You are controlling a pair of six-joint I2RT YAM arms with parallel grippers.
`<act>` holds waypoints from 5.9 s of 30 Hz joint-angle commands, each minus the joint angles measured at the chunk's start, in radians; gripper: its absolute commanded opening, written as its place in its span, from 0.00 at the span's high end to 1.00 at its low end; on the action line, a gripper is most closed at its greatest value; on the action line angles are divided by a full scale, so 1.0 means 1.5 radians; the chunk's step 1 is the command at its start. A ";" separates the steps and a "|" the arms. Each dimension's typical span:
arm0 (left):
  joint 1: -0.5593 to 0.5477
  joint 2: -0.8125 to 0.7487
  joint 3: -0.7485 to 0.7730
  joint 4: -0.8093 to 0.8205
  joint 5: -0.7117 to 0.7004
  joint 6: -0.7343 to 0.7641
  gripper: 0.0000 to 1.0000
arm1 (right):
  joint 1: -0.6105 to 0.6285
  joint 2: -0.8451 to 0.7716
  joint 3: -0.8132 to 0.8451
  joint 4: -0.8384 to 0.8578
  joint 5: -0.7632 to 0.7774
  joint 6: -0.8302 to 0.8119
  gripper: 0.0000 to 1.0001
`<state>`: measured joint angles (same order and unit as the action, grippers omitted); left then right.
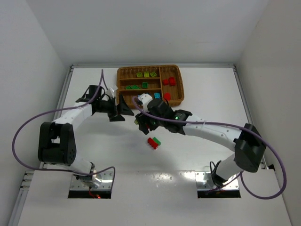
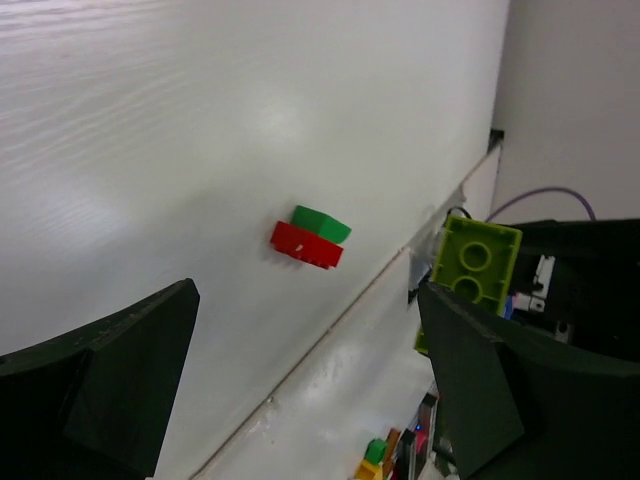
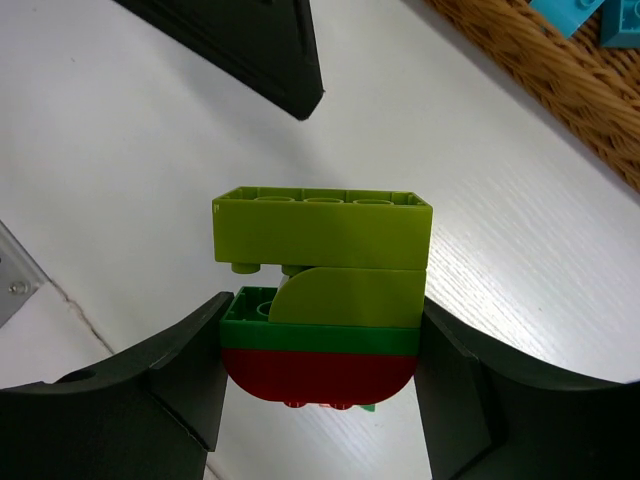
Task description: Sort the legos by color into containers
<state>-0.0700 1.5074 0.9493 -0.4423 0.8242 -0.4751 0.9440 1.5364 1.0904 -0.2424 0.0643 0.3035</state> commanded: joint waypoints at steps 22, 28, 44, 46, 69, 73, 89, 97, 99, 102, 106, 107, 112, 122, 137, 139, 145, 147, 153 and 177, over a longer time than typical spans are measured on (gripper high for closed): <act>-0.132 0.063 0.002 0.155 0.149 -0.085 0.11 | -0.003 0.008 0.006 -0.010 0.006 0.012 0.62; -0.138 0.063 0.002 0.180 0.192 -0.098 0.29 | -0.003 0.015 0.000 0.003 0.012 0.012 0.62; -0.080 0.095 0.035 0.195 0.216 -0.117 1.00 | -0.018 0.033 -0.006 0.004 0.026 0.019 0.62; -0.048 0.095 0.035 0.195 0.194 -0.124 1.00 | -0.026 0.017 -0.012 -0.002 0.032 0.019 0.62; 0.049 0.170 0.275 0.188 0.040 -0.179 1.00 | -0.177 0.172 0.035 -0.124 0.159 0.187 0.58; 0.049 0.170 0.252 0.180 0.047 -0.173 1.00 | -0.190 0.185 0.018 -0.090 0.139 0.167 0.46; 0.035 0.145 0.252 0.162 0.255 -0.055 1.00 | -0.241 -0.055 0.072 0.014 -0.257 0.106 0.14; 0.008 0.109 0.232 0.162 0.306 0.023 1.00 | -0.267 0.005 0.094 0.172 -0.514 0.223 0.04; 0.000 0.094 0.226 0.162 0.322 0.029 1.00 | -0.267 0.030 0.107 0.197 -0.535 0.255 0.04; -0.007 0.076 0.226 0.162 0.328 0.045 1.00 | -0.267 0.069 0.132 0.220 -0.542 0.276 0.04; -0.007 0.068 0.226 0.162 0.328 0.051 1.00 | -0.273 0.098 0.140 0.257 -0.542 0.294 0.18; -0.007 0.062 0.220 0.162 0.338 0.051 1.00 | -0.273 0.104 0.140 0.271 -0.542 0.308 0.20; -0.007 0.055 0.214 0.162 0.338 0.057 1.00 | -0.288 0.118 0.125 0.392 -0.568 0.385 0.29; -0.007 0.041 0.208 0.162 0.344 0.057 1.00 | -0.301 0.173 0.115 0.514 -0.616 0.477 0.45; -0.013 0.035 0.208 0.162 0.344 0.063 1.00 | -0.301 0.201 0.129 0.529 -0.622 0.483 0.73; -0.013 0.041 0.214 0.162 0.330 0.056 1.00 | -0.301 0.195 0.122 0.529 -0.608 0.483 0.84; 0.018 0.047 0.233 0.162 0.262 0.008 1.00 | -0.324 0.129 0.044 0.394 -0.562 0.415 0.90; 0.025 0.054 0.240 0.170 0.254 0.000 1.00 | -0.338 0.115 0.028 0.352 -0.536 0.395 0.90; 0.025 0.092 0.278 0.233 0.210 -0.089 1.00 | -0.350 0.062 0.028 0.182 -0.417 0.308 0.90; -0.011 0.694 0.941 0.118 -0.249 -0.199 0.95 | -0.350 0.003 0.146 -0.124 0.091 0.239 0.90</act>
<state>-0.0799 2.5473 2.3108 -0.2722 0.5003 -0.7460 0.4194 1.5459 1.2457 -0.4316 0.1600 0.6907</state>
